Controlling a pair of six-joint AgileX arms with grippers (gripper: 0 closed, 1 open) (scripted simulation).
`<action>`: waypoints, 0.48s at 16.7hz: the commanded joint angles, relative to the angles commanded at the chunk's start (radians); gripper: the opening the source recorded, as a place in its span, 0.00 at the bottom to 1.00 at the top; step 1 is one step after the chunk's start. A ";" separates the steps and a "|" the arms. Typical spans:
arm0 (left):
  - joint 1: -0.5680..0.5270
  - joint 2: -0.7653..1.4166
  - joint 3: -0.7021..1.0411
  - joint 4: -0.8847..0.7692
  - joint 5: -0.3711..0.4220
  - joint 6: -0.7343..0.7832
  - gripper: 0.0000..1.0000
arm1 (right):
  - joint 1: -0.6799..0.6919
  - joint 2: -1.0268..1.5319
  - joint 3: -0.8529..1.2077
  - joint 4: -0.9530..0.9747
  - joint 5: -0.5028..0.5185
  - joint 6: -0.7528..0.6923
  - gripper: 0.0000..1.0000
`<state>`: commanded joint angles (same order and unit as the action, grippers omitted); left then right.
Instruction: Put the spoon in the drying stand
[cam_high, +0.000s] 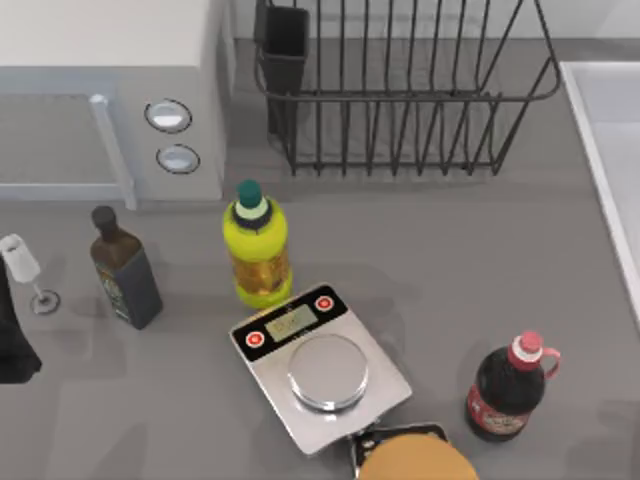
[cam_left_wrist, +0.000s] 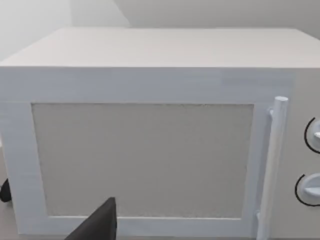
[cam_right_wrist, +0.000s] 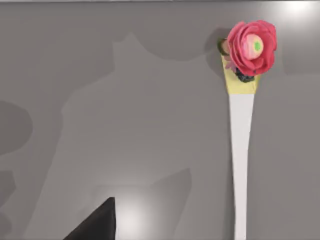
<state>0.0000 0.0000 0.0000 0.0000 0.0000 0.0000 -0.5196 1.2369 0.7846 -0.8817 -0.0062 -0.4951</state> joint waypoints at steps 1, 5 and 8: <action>0.000 0.000 0.000 0.000 0.000 0.000 1.00 | -0.025 0.061 0.040 -0.041 0.000 -0.024 1.00; 0.000 0.000 0.000 0.000 0.000 0.000 1.00 | -0.093 0.214 0.149 -0.149 0.001 -0.090 1.00; 0.000 0.000 0.000 0.000 0.000 0.000 1.00 | -0.102 0.235 0.164 -0.164 0.001 -0.098 1.00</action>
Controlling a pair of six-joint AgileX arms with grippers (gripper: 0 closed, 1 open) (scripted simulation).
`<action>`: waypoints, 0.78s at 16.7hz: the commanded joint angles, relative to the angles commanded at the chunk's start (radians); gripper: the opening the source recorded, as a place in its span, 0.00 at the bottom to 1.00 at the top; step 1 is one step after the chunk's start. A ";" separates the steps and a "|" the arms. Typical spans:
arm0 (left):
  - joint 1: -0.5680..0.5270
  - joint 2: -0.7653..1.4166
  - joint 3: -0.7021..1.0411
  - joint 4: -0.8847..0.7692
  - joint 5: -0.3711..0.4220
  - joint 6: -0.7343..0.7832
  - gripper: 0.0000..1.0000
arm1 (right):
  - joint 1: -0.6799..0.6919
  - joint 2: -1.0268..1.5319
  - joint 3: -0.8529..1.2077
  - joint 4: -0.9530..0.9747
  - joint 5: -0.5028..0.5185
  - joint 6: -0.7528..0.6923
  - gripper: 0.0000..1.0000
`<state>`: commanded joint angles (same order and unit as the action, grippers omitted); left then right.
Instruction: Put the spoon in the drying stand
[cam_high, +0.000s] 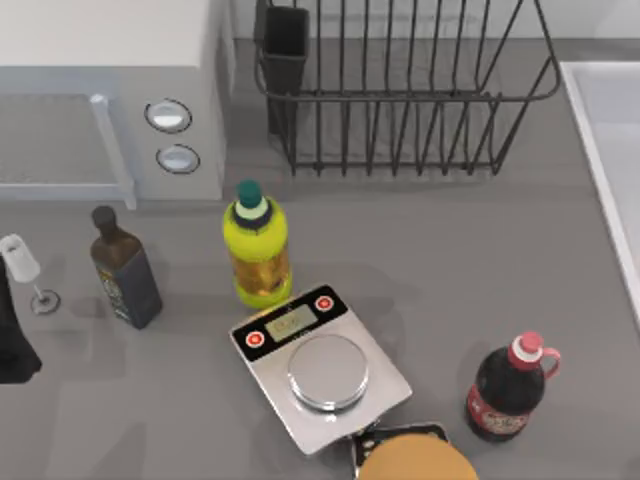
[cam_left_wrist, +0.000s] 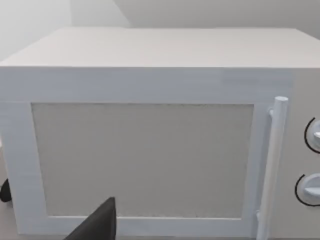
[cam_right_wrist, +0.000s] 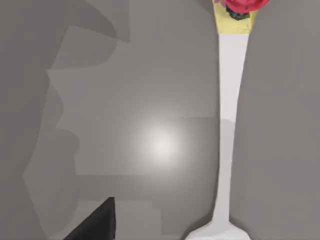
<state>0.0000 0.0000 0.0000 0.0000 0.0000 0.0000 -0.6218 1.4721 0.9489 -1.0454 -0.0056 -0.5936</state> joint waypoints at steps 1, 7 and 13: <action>0.000 0.000 0.000 0.000 0.000 0.000 1.00 | 0.000 0.000 0.000 0.000 0.000 0.000 1.00; 0.000 0.000 0.000 0.000 0.000 0.000 1.00 | 0.004 0.032 -0.046 0.074 0.000 0.005 1.00; 0.000 0.000 0.000 0.000 0.000 0.000 1.00 | 0.006 0.173 -0.201 0.383 0.000 0.009 1.00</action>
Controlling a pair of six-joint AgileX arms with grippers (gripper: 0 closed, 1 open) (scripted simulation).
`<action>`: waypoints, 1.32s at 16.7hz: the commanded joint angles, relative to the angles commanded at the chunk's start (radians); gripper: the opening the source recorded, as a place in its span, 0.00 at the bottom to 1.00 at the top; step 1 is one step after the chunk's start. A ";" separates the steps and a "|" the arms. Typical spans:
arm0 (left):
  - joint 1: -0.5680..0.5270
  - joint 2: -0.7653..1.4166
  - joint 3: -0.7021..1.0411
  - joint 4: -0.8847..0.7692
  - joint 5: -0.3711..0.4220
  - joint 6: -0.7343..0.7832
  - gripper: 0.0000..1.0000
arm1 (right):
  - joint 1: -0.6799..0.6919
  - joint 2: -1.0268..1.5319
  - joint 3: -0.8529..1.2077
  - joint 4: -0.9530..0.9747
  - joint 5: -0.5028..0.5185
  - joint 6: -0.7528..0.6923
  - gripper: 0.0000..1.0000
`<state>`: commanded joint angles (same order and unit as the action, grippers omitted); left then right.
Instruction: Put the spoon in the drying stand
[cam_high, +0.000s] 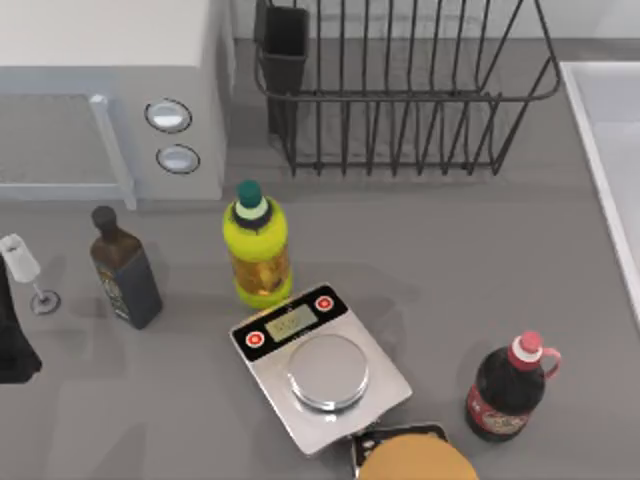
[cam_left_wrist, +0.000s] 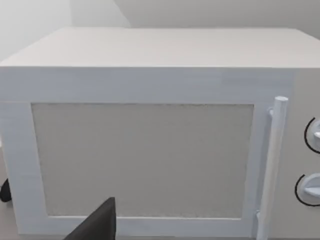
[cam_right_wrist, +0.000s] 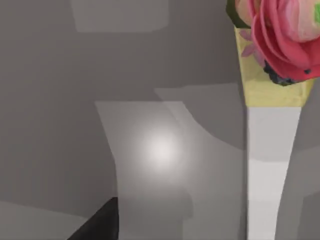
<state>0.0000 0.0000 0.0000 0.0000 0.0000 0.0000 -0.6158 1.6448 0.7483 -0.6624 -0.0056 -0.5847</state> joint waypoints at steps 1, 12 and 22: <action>0.000 0.000 0.000 0.000 0.000 0.000 1.00 | 0.000 0.018 -0.019 0.034 0.000 0.000 1.00; 0.000 0.000 0.000 0.000 0.000 0.000 1.00 | 0.000 0.040 -0.041 0.072 0.000 0.000 0.62; 0.000 0.000 0.000 0.000 0.000 0.000 1.00 | 0.000 0.040 -0.041 0.072 0.000 0.000 0.00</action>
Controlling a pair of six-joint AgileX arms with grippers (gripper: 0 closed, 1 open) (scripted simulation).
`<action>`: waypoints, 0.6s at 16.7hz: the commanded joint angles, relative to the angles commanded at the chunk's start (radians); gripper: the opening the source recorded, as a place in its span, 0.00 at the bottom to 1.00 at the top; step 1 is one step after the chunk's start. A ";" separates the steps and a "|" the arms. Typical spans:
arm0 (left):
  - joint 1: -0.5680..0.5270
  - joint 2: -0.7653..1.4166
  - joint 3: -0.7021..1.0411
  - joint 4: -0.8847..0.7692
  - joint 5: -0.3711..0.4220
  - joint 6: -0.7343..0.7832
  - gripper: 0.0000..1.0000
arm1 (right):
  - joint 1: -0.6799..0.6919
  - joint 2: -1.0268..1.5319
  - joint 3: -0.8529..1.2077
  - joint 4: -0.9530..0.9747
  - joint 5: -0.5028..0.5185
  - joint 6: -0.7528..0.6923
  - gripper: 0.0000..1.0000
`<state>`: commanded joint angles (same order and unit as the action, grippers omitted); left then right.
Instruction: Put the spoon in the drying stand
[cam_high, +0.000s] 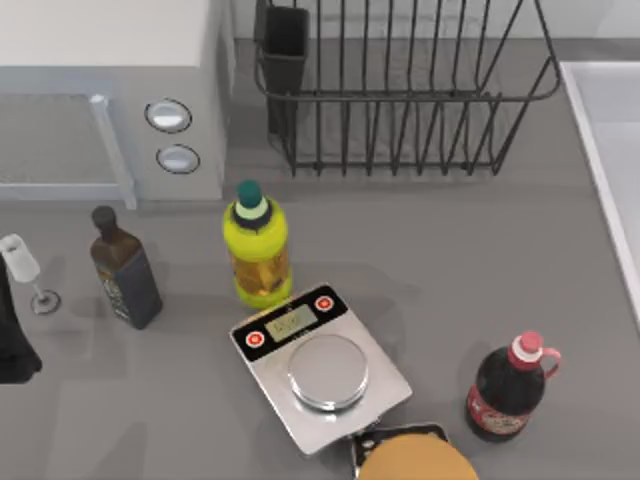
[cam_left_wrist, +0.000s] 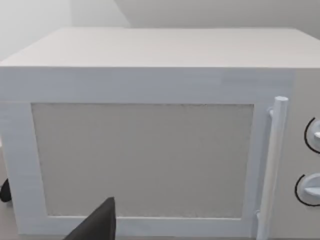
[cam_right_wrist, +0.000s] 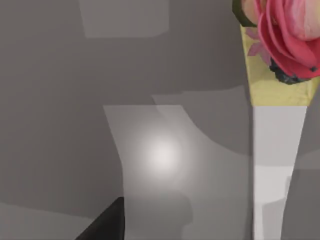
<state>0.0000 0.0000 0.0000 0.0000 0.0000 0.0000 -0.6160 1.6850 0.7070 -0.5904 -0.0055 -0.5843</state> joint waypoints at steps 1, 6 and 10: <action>0.000 0.000 0.000 0.000 0.000 0.000 1.00 | 0.000 0.000 0.000 0.000 0.000 0.000 0.00; 0.000 0.000 0.000 0.000 0.000 0.000 1.00 | 0.000 0.000 0.000 0.000 0.000 0.000 0.00; 0.000 0.000 0.000 0.000 0.000 0.000 1.00 | -0.005 -0.072 0.071 -0.112 -0.014 -0.001 0.00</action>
<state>0.0000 0.0000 0.0000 0.0000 0.0000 0.0000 -0.6209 1.6131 0.7779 -0.7027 -0.0199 -0.5856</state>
